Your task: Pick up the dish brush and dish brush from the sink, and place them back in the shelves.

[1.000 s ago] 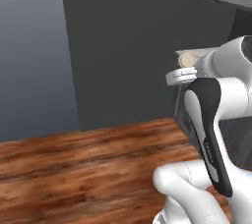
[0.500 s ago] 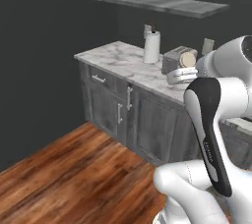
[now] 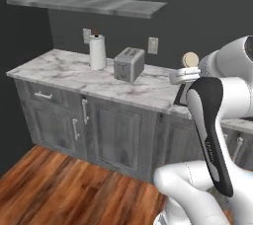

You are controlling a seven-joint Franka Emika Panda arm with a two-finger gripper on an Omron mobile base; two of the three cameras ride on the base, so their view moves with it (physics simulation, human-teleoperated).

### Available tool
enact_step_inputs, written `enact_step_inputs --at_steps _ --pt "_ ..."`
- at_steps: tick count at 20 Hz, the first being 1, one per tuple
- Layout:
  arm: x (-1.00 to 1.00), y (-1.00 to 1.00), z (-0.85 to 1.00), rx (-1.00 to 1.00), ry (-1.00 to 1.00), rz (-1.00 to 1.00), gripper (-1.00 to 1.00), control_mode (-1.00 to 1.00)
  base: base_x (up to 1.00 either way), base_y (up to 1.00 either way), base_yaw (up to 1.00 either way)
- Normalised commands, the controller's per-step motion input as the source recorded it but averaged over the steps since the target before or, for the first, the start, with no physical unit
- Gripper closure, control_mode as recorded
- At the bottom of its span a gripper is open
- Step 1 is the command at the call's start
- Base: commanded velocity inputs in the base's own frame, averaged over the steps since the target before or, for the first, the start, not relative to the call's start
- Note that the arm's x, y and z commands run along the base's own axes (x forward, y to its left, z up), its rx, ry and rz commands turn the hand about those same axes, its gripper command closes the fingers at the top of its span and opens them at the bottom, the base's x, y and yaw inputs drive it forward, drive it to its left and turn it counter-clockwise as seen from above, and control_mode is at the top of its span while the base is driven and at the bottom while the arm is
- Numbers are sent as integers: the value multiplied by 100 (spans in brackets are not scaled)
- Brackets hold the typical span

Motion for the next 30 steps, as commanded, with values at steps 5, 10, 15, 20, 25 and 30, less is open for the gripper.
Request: enact_step_inputs --at_steps 5,10,15,20,25,30 --pt "0 0 0 0 0 0 100 100 62 65 -26" --pt "0 0 0 0 0 0 100 100 62 77 -15" --pt "0 0 0 0 0 0 100 100 49 48 -31" --pt "0 0 0 0 0 0 100 100 19 27 -43" --pt "0 0 0 0 0 0 100 100 16 30 -50" --pt "0 0 0 0 0 0 100 100 24 68 -37"
